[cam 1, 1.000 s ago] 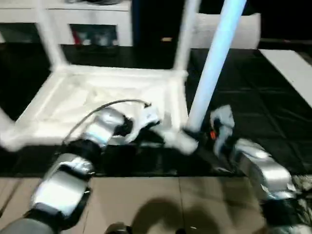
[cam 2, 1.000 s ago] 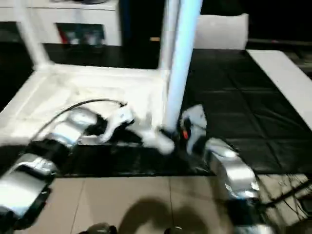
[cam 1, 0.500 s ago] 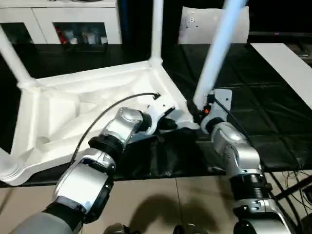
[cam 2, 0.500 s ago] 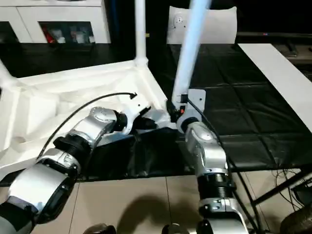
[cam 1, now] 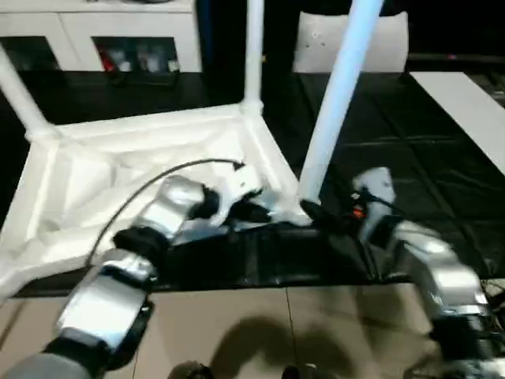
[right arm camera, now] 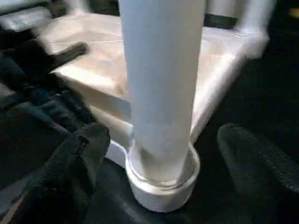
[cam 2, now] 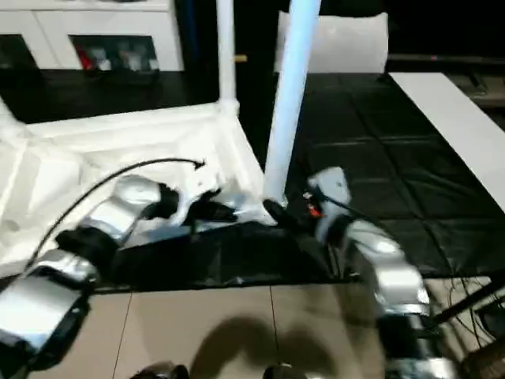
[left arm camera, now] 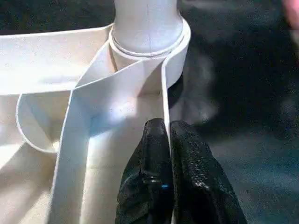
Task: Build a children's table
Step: Rotate leg to tighten
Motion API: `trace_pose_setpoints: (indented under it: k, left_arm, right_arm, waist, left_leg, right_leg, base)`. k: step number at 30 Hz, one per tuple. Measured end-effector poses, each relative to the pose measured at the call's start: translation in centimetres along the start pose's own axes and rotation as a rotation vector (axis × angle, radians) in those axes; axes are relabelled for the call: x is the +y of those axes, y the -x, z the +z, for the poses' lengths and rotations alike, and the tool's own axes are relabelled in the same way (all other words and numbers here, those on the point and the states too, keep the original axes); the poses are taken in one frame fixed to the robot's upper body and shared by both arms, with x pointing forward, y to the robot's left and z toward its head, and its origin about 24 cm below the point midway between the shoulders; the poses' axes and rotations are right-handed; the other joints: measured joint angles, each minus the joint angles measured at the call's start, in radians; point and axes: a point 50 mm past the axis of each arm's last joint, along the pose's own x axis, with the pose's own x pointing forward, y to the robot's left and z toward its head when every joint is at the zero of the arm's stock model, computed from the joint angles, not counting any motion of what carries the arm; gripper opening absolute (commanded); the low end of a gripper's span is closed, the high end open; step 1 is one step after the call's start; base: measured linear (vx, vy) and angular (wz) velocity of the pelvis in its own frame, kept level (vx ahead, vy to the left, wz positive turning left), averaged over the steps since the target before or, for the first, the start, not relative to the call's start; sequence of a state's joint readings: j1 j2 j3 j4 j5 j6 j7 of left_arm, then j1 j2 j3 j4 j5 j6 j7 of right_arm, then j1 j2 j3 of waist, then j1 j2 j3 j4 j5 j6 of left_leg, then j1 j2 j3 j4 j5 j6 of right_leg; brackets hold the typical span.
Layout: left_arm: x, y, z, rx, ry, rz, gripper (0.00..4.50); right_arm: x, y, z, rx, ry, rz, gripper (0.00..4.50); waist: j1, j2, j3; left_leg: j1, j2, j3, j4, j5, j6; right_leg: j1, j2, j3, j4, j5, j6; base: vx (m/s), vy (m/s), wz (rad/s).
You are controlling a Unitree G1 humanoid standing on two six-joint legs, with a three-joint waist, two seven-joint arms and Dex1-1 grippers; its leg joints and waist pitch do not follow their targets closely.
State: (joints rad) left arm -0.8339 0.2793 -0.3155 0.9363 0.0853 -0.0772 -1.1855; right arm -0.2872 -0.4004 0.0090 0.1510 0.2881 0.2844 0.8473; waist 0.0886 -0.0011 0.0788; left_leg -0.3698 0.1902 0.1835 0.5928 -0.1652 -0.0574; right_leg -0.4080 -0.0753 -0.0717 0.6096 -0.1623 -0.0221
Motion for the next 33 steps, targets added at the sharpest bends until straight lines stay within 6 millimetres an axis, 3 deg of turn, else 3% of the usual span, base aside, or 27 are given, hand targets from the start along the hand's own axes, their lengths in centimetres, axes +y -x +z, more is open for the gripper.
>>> trace_pose_setpoints:
  k: [7, 8, 14, 19, 29, 33]
  left_arm:
    - [-1.1, 1.7, -0.6, 0.047, -0.088, -0.205, 0.0]
    - [-1.3, 1.7, -0.6, 0.05, -0.094, -0.235, 0.0]
    - [-2.1, 1.6, -0.4, 0.066, -0.138, -0.362, 0.0]
    - [-2.5, 1.1, 0.0, 0.066, -0.174, -0.406, 0.0]
    - [-2.6, 1.1, 0.0, 0.069, -0.177, -0.411, 0.0]
    - [-2.5, 1.1, 0.1, 0.065, -0.173, -0.401, 0.0]
  right_arm:
    - [1.0, 1.6, 0.1, 0.1, 0.036, 0.306, 4.13]
    - [1.3, 1.6, 0.0, 0.111, 0.034, 0.349, 3.86]
    - [2.3, 0.9, 0.2, 0.159, 0.052, 0.529, 3.47]
    - [2.9, 0.2, -0.3, 0.171, 0.047, 0.576, 3.03]
    - [2.7, 0.0, 0.0, 0.168, 0.048, 0.587, 2.15]
    - [2.8, 0.0, -0.1, 0.165, 0.026, 0.572, 2.0]
  waist:
    - [0.022, -0.001, -0.001]
    - [0.025, -0.001, -0.001]
    - [0.04, -0.002, -0.001]
    - [0.058, -0.002, -0.001]
    - [0.058, -0.002, -0.001]
    - [0.057, -0.001, -0.001]
  left_leg:
    - [0.004, 0.0, 0.0, 0.001, 0.0, 0.0]
    - [0.004, 0.0, 0.0, 0.001, 0.0, 0.0]
    - [0.003, 0.0, 0.0, 0.001, 0.0, 0.0]
    - [0.002, 0.0, 0.0, 0.002, 0.0, 0.0]
    - [0.002, 0.0, 0.0, 0.002, 0.0, 0.0]
    - [0.002, 0.0, 0.0, 0.002, 0.0, 0.0]
  right_leg:
    - [0.005, -0.001, 0.0, 0.0, -0.004, 0.006]
    - [0.005, -0.001, 0.0, 0.0, -0.004, 0.006]
    - [0.005, -0.001, 0.0, 0.0, -0.004, 0.006]
    - [0.005, -0.002, 0.0, 0.0, -0.004, 0.007]
    - [0.006, -0.002, 0.0, 0.0, -0.005, 0.008]
    - [0.006, -0.002, 0.0, 0.0, -0.005, 0.008]
  base:
    - [0.0, 0.0, 0.0]
    - [0.0, 0.0, 0.0]
    - [0.0, 0.0, 0.0]
    - [0.0, 0.0, 0.0]
    - [0.0, 0.0, 0.0]
    - [0.0, 0.0, 0.0]
